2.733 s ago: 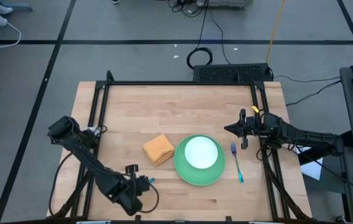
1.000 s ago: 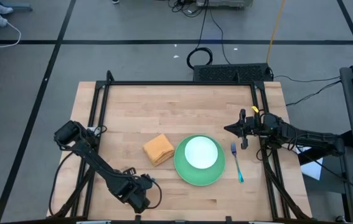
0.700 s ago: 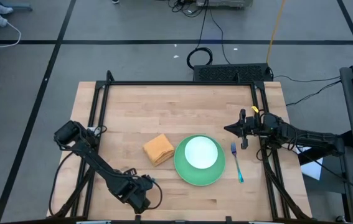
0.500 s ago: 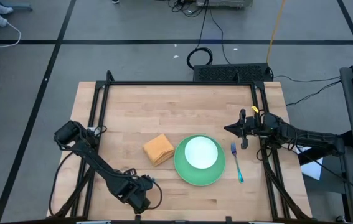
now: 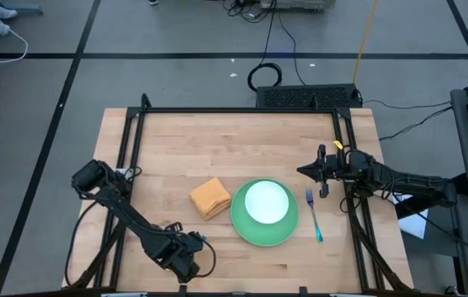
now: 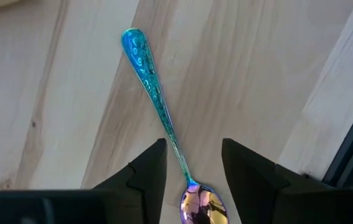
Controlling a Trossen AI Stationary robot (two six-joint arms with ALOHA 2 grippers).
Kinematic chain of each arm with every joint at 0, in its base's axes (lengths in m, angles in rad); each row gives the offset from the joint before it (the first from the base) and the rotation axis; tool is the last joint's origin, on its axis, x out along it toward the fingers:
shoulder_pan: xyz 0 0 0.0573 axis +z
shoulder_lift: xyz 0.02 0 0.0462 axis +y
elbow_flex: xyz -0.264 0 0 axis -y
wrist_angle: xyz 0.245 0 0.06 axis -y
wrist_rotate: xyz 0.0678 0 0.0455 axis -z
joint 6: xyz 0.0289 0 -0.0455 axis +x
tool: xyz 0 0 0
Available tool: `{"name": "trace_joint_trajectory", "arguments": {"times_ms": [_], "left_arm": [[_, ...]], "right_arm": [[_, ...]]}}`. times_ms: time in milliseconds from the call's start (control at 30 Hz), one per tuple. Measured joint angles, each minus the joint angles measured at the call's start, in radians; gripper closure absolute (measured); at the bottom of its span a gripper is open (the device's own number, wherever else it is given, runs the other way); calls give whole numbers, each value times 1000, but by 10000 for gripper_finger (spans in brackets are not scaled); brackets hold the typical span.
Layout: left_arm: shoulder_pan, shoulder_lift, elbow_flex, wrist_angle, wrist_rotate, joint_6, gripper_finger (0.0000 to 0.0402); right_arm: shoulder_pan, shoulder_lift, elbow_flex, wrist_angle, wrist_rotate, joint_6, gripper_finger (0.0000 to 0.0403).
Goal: Set table place
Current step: Put the purple spoon into the white bowl
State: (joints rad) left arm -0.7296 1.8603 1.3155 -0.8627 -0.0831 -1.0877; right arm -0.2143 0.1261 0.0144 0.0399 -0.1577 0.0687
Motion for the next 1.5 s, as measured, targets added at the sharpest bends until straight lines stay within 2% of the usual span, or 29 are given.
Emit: {"name": "trace_joint_trajectory", "arguments": {"times_ms": [667,933,1133,1500], "left_arm": [[2,0,-56,7,-14,-26,243],[-5,15,-62,79,19,-24,243],[-8,54,-68,73,53,-14,243],[-5,51,-71,43,34,-30,243]], "right_arm": [[0,0,0,0,0,-1,403],[0,0,0,0,0,-1,403],[0,1,0,0,0,-1,403],[0,4,0,0,0,5,403]]}}
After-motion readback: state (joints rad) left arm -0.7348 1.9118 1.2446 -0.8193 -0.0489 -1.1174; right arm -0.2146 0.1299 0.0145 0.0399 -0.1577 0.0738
